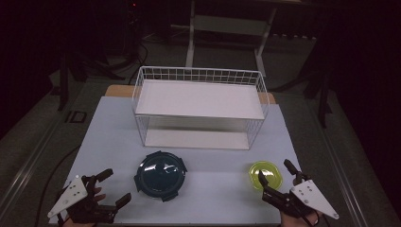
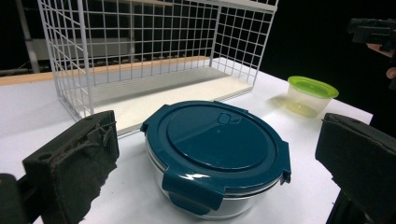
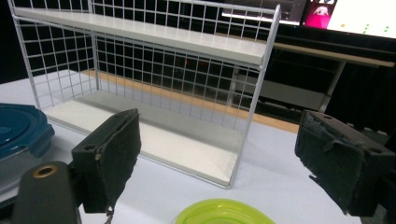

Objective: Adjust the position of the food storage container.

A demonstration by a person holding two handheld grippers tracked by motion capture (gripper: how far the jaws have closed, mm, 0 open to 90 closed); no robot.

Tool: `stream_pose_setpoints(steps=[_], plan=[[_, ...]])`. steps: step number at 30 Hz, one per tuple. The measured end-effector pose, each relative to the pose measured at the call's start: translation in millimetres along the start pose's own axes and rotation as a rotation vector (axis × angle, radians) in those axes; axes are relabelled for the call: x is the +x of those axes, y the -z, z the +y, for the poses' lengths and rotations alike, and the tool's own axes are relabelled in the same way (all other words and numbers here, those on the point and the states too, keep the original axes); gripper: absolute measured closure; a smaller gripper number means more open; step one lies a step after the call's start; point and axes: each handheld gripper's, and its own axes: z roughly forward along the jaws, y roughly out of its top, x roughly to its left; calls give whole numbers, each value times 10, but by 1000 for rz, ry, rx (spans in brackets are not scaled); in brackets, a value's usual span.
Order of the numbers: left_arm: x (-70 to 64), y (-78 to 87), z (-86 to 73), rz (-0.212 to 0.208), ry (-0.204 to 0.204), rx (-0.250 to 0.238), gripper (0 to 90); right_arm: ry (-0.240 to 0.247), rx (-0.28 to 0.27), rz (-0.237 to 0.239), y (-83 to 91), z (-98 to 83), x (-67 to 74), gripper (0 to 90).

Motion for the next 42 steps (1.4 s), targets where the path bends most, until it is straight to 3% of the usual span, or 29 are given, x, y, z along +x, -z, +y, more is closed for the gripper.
stream_pose_setpoints(steps=[7,13,16,19,20,23,25,32,38,41,42], plan=[[-36,7,46,-8,-15,8,0,7,5,30,2,23,13,204],[-101,8,149,-24,-27,24,0,17,-47,35,44,61,49,150],[-111,1,301,-56,1,31,0,20,-60,32,49,70,55,135],[-104,7,389,-46,-6,38,0,11,-55,36,43,70,56,133],[-91,16,461,-33,-27,45,0,13,-56,36,42,69,57,132],[-53,-5,512,-31,-24,74,0,9,-55,39,39,69,56,132],[-10,-29,532,-2,-33,104,0,9,-54,38,39,70,57,133],[123,-121,472,-14,-9,150,184,-1,-46,41,33,64,45,133],[188,-170,367,-1,-2,213,441,-3,-44,50,21,58,50,133],[218,-221,282,17,2,292,569,-7,-52,50,31,61,53,135],[218,-221,282,17,2,292,600,-7,-56,49,35,64,53,136]])
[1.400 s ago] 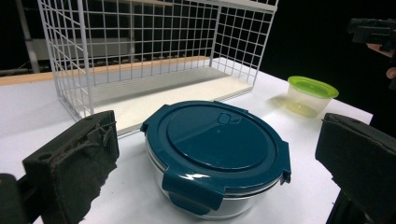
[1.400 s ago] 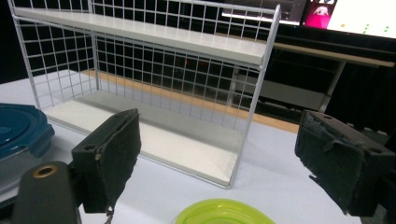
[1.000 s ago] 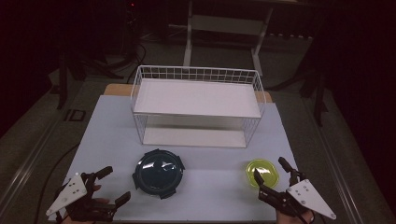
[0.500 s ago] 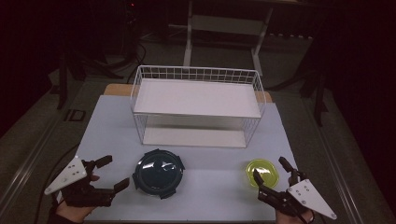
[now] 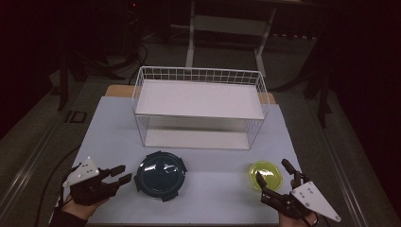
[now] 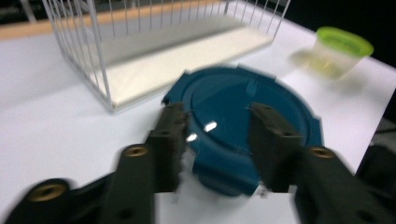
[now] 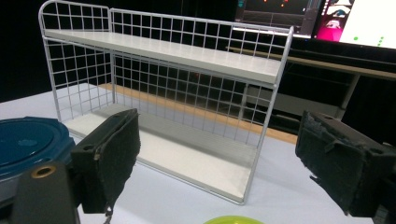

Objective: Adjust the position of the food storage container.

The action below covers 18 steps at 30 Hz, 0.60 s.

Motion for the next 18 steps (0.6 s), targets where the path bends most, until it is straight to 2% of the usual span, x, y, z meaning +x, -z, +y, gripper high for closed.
stream_pose_setpoints(steps=[1,2,4,5,8,13,18], plan=[[7,-46,-42,11,2,50,637,-1,-2,1,4,3,1,138],[7,-46,-42,11,2,50,684,0,-3,1,5,3,3,138],[32,-112,-122,-3,19,105,752,3,-1,2,2,0,5,138],[32,-112,-122,-3,19,105,788,2,2,3,-1,-2,6,138],[42,-172,-194,1,17,152,874,-1,6,5,-7,-5,5,138],[32,-258,-271,-5,0,223,889,-2,14,8,-17,-13,6,138],[20,-323,-310,-7,3,242,890,-3,22,12,-25,-20,9,138]])
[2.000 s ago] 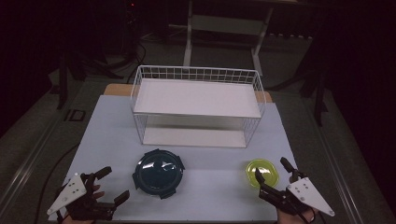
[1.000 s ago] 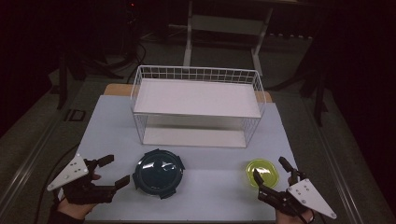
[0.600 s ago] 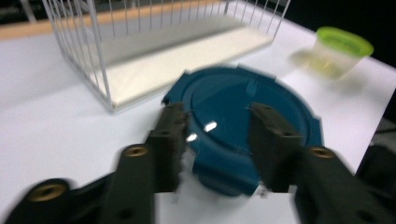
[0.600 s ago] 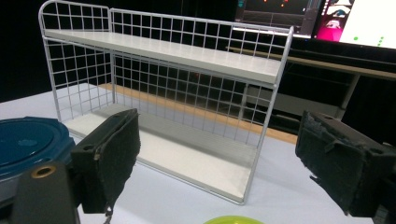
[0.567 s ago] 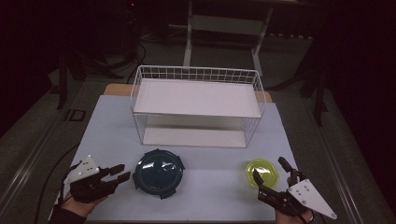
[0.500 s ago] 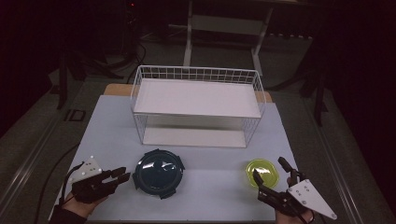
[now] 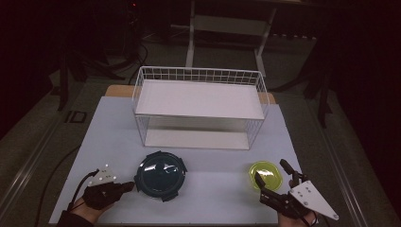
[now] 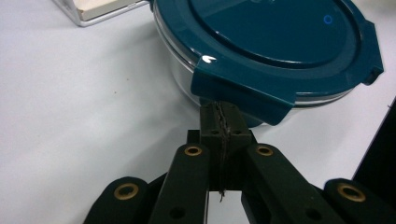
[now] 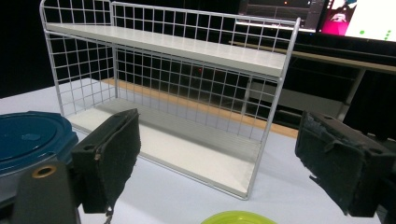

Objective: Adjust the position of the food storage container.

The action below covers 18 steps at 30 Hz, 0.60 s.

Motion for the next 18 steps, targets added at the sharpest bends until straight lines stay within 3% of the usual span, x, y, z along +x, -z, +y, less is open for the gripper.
stream_pose_setpoints(steps=[9,18], plan=[[36,-24,14,10,19,-2,890,-1,9,2,-12,-3,11,138],[99,-124,129,28,21,-2,890,1,14,5,-19,-7,15,138]])
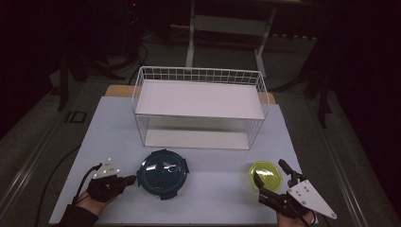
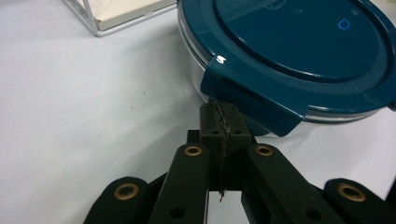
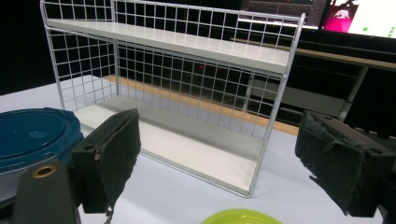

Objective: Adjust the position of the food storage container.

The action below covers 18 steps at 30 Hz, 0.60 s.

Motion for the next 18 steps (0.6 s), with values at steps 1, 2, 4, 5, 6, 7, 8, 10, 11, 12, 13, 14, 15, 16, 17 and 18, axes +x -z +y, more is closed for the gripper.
stream_pose_setpoints(steps=[1,2,4,5,6,7,8,10,11,12,13,14,15,16,17,18], plan=[[0,0,0,0,0,0,890,-2,1,1,-2,-2,-2,139],[8,-11,11,1,1,0,890,-2,1,1,-2,-2,-2,139],[20,-35,35,1,5,0,890,-3,4,3,-7,-4,1,139],[23,-51,51,5,3,0,890,-1,4,3,-7,-5,4,139],[25,-59,62,6,2,1,890,1,4,6,-8,-4,7,139],[31,-68,75,5,4,1,890,1,4,7,-9,-5,10,139],[37,-82,90,3,6,-1,890,1,5,7,-9,-5,14,139],[40,-98,111,7,1,-1,890,2,6,10,-11,-6,17,139],[40,-98,111,7,1,-1,890,3,7,11,-13,-7,18,139],[42,-129,151,10,3,-2,890,1,8,13,-15,-9,20,139],[45,-136,164,11,0,-2,890,1,9,14,-15,-8,21,139],[43,-144,176,11,2,-3,890,1,9,15,-16,-9,21,139],[43,-144,176,11,2,-3,890,0,9,16,-17,-10,21,139],[46,-147,189,7,1,-6,890,0,9,16,-17,-10,21,139],[43,-151,202,4,4,-12,891,0,12,17,-19,-11,22,139],[35,-149,235,1,1,-19,890,-2,16,21,-26,-16,22,139]])
